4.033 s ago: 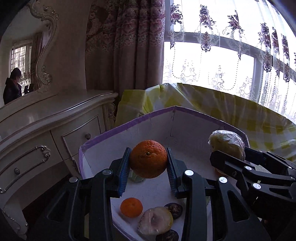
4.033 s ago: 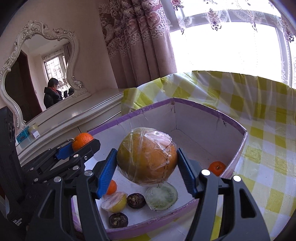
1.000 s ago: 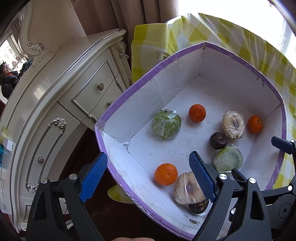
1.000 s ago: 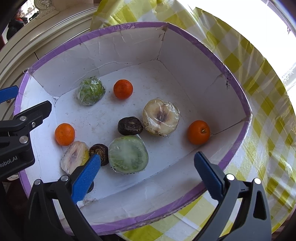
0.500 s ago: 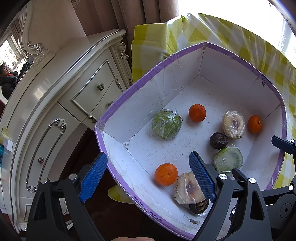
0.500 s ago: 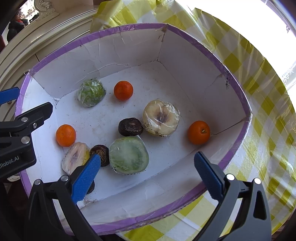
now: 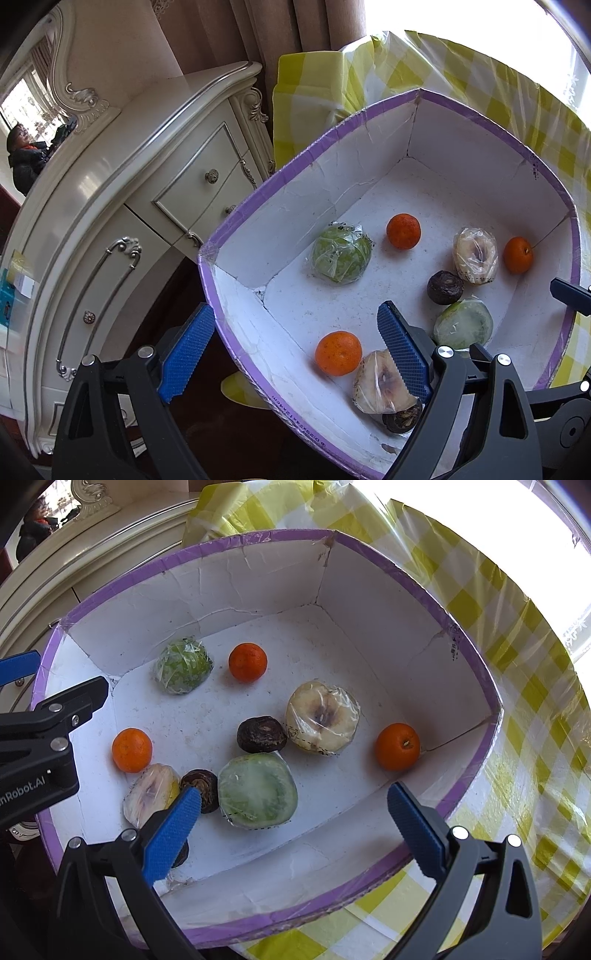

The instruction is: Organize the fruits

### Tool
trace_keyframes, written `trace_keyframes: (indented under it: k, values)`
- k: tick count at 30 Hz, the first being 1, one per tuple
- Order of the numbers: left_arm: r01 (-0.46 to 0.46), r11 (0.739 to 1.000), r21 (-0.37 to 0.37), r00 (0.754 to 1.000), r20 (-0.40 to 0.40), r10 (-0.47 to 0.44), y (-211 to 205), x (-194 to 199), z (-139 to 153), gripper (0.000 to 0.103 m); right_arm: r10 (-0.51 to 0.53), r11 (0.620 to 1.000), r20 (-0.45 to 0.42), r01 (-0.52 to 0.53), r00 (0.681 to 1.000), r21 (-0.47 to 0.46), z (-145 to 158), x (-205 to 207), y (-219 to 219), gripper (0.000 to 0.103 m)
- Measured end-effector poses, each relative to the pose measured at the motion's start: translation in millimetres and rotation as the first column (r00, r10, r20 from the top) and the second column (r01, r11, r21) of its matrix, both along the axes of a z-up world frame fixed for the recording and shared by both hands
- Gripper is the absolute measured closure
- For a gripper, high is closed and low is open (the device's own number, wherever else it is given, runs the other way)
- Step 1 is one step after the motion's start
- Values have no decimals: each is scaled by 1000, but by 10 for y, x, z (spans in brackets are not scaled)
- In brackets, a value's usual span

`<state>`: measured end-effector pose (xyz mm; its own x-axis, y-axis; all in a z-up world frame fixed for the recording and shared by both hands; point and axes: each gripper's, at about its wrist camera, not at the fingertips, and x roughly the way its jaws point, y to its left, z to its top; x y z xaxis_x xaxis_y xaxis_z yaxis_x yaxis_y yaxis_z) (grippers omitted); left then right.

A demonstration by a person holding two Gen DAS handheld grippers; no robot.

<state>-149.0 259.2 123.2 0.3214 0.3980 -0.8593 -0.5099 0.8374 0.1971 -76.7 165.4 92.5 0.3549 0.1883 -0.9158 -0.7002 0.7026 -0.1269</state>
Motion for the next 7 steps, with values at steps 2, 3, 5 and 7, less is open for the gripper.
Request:
trace_keyframes:
  k: [2, 3, 5, 7]
  values:
    - [-23, 998, 54, 1000, -14, 24, -39, -9, 36, 16, 3, 1000, -2, -3, 1000, 13, 9, 3, -10, 2]
    - [-32, 995, 96, 999, -15, 34, -74, -14, 70, 16, 5, 1000, -4, -5, 1000, 21, 17, 5, -18, 2]
    - [-80, 982, 173, 997, -8, 82, -126, -37, 146, 16, 8, 999, -5, -8, 1000, 33, 27, 10, -24, 2]
    - [-135, 960, 243, 991, 13, 136, -177, -46, 265, 16, 12, 997, -8, -11, 1000, 74, 64, 12, -53, 2]
